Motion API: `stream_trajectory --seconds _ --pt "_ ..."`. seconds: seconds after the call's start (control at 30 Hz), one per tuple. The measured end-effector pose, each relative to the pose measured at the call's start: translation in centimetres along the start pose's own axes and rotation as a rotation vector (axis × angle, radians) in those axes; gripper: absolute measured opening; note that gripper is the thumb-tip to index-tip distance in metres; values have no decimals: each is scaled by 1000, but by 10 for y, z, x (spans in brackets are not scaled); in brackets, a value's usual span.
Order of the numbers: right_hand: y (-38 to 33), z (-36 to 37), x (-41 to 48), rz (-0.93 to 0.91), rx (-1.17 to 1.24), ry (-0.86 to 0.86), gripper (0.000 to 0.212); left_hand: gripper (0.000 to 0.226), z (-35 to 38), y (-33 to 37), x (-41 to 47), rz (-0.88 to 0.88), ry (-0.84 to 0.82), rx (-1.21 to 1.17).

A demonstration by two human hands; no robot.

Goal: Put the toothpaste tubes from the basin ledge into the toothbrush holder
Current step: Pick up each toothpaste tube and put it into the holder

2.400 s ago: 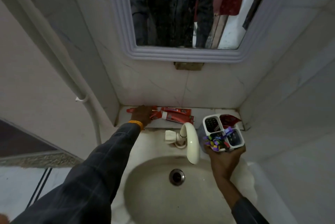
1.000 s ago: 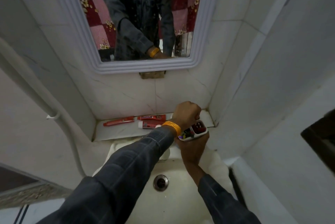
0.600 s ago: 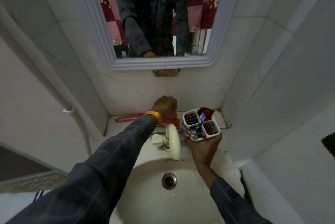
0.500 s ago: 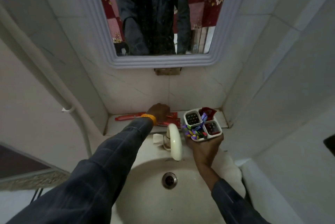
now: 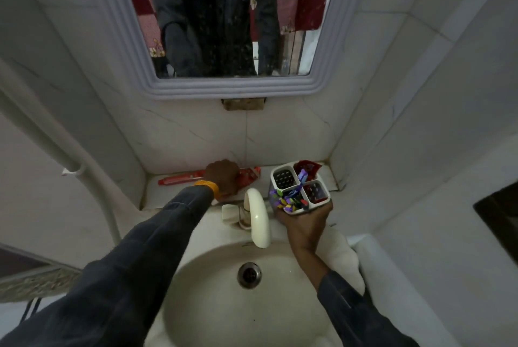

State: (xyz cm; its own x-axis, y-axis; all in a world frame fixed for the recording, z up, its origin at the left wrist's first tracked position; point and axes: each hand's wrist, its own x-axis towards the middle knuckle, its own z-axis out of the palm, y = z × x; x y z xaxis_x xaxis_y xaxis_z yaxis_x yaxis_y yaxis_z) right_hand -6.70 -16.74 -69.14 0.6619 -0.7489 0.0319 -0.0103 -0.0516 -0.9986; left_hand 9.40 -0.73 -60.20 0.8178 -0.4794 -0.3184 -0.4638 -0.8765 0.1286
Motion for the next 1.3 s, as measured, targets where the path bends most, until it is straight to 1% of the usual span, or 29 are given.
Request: stream_trajectory --seconds 0.03,0.13,0.2,0.27,0.3,0.37,0.47,0.53,0.6,0.7,0.77,0.87,0.97,1.1,1.2,1.3 --pt "-1 0 0 -2 0 -4 111 25 -12 -4 -6 -36 26 -41" --pt "0 1 1 1 -1 -11 116 37 -57 -14 -22 -102 189 -211" --pt "0 0 1 4 6 -15 117 32 -88 -10 -34 -60 315 -287" --pt "1 0 2 -1 14 -12 117 26 -111 9 -43 24 397 -400" --pt "0 0 2 -8 10 -10 117 30 -118 23 -46 86 418 -469" --pt "-1 1 2 -24 9 -2 114 40 -122 54 -45 180 432 -543" --pt "-1 2 2 -20 18 13 108 35 -108 104 -42 233 446 -498" --pt "0 1 4 -24 5 30 111 33 -96 130 -39 269 456 -496" --pt "4 0 4 -67 -36 32 115 34 -88 145 -37 272 459 -538" --pt "5 -1 3 -114 -89 25 119 33 -89 153 -36 274 453 -543" --pt "2 0 3 -120 -74 2 118 31 -92 155 -40 282 473 -504" --pt "-3 4 5 -66 -29 -1 116 26 -95 156 -44 271 531 -515" --pt "-9 6 3 -36 -40 9 114 23 -97 164 -49 283 549 -522" --pt "-8 6 3 -5 -105 23 117 17 -89 174 -45 284 484 -436" --pt "-10 6 3 -15 -167 31 113 12 -75 171 -37 254 412 -391" --pt "-12 7 2 -64 -226 51 115 19 -62 162 -28 221 386 -360"
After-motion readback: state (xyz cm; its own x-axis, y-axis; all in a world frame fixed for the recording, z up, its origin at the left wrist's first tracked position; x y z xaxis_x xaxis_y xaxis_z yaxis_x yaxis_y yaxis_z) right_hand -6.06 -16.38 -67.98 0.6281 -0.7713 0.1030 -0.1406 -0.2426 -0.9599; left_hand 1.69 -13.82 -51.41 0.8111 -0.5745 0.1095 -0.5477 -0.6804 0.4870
